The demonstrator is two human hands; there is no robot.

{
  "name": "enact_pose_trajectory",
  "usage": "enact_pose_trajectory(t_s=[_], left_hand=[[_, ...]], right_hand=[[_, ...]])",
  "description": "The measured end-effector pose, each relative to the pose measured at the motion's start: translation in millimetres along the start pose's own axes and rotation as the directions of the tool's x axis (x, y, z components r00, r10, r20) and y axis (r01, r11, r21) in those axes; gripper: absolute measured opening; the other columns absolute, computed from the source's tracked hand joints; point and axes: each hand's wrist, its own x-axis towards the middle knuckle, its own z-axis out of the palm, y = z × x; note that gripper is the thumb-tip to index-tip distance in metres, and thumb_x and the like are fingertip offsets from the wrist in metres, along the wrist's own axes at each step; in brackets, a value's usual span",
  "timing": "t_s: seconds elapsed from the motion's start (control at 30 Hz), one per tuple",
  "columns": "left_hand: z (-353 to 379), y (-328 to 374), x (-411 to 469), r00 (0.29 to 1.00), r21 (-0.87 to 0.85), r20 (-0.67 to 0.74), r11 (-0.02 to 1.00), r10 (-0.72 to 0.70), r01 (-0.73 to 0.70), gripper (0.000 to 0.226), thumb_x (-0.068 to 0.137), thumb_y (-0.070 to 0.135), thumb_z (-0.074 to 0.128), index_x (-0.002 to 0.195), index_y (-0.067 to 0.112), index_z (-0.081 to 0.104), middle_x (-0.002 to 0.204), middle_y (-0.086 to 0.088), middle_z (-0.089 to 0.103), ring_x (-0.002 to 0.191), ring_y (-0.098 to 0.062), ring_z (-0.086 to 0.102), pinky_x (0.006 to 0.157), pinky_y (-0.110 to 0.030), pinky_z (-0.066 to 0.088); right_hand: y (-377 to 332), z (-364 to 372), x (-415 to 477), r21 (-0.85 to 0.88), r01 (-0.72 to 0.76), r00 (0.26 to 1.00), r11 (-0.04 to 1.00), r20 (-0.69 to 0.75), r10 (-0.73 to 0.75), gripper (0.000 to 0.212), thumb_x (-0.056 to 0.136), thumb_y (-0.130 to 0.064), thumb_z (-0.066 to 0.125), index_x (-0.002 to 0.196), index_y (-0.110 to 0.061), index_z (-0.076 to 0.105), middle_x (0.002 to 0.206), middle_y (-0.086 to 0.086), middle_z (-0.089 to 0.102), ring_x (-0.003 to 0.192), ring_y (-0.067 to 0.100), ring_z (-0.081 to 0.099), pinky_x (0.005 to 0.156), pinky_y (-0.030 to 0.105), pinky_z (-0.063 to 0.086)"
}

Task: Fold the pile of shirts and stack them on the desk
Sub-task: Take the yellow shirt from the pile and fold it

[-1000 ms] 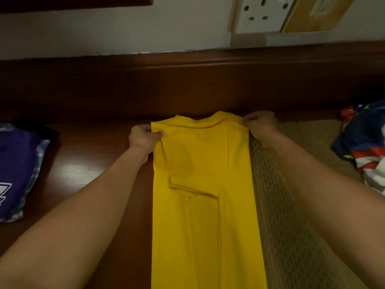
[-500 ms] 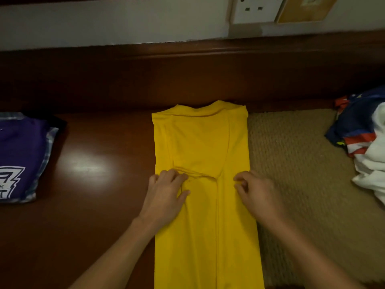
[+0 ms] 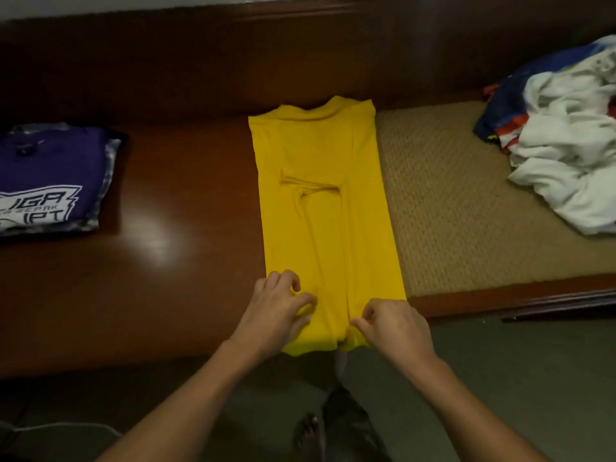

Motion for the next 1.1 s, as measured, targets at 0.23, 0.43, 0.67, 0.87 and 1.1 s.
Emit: enact_pose_trajectory(t_s=[0.23,0.43,0.67,0.87,1.1], left_hand=[[3,-2,-20,0.993,-0.064,0.073,0.993,-0.097,0.102,0.038,0.096,0.048,0.062,0.134,0.043,0.058,0.136,-0.001,0.043,0.121,-0.026,0.041,0.094,-0.046,0.037],[1,-1,-24,0.980,-0.143,0.145,0.977,-0.138,0.159,0.043,0.096,0.043,0.065,0.137,0.046,0.054,0.145,0.005,0.037,0.132,-0.022,0.032,0.100,-0.047,0.032],[2,7,-43,0.962,-0.257,0.081,0.927,-0.261,0.274,0.038,0.097,0.031,0.065,0.134,0.036,0.059,0.151,0.003,0.040,0.140,-0.021,0.033,0.107,-0.048,0.026],[17,25,-63,0.966,-0.137,0.075,0.957,-0.249,0.257,0.043,0.100,0.036,0.060,0.142,0.038,0.053,0.163,0.004,0.023,0.150,-0.018,0.014,0.114,-0.051,0.018],[46,50,-98,0.777,-0.400,-0.192,0.771,-0.599,0.495,0.022,0.092,0.018,0.071,0.114,0.024,0.069,0.116,0.004,0.056,0.110,-0.015,0.051,0.095,-0.039,0.042]], right_hand=[[-21,34,-21,-0.025,-0.069,0.990,0.997,-0.126,0.066,0.028,0.097,-0.041,0.055,0.096,-0.016,0.068,0.100,0.006,0.070,0.094,0.029,0.066,0.070,0.037,0.049],[-23,17,-37,0.097,-0.035,0.952,0.995,-0.301,0.063,0.025,0.098,-0.035,0.057,0.089,-0.018,0.073,0.086,0.004,0.070,0.082,0.028,0.065,0.062,0.035,0.047],[-8,33,-45,0.127,-0.066,0.971,0.990,-0.218,0.093,0.028,0.097,-0.037,0.060,0.118,-0.022,0.072,0.108,0.002,0.073,0.101,0.027,0.066,0.075,0.036,0.050],[30,50,-37,0.156,0.089,0.993,0.984,-0.093,-0.075,0.035,0.095,-0.031,0.066,0.130,-0.029,0.064,0.113,-0.001,0.057,0.105,0.022,0.059,0.084,0.041,0.053],[54,70,-42,0.557,0.004,0.920,0.830,-0.328,0.216,0.016,0.088,-0.021,0.076,0.099,-0.023,0.065,0.101,-0.003,0.060,0.091,0.016,0.059,0.078,0.032,0.048]])
